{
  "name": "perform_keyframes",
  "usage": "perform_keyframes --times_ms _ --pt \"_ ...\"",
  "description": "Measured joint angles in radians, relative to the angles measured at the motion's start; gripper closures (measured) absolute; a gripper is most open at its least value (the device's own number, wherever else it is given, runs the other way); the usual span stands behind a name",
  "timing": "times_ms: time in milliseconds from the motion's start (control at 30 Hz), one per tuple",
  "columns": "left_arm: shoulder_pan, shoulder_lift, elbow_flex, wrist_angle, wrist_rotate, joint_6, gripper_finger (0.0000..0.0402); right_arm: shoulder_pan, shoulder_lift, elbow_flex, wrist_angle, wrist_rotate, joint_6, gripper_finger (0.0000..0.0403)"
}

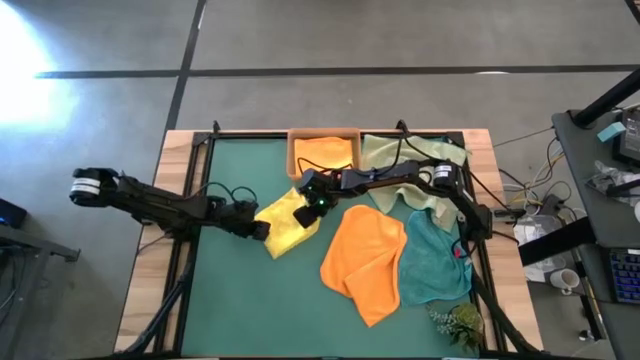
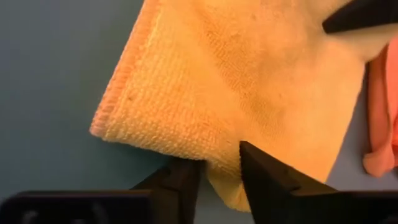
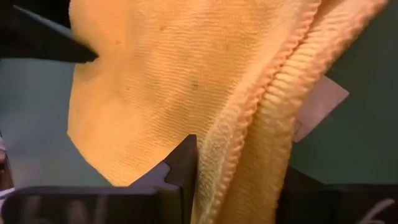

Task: Fold microfiber towels
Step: Put the yellow towel into the orange bin

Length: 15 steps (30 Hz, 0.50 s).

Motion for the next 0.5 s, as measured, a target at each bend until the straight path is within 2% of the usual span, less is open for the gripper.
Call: perform_keyframes --times_ms 133,200,500 --pt "0.001 0.0 -0.006 0.014 -0.024 0.021 0.0371 0.006 -0.001 0.0 0.0 0.002 -0.001 0.0334" --pt "0.002 -0.003 -0.004 0.021 -0.028 0.025 0.0392 0.009 -0.002 0.0 0.0 0.003 -0.005 0.0339" --pt "0.002 -0.052 0.034 0.023 -0.031 0.077 0.0397 0.027 -0.015 0.0 -0.005 0.006 -0.008 0.0342"
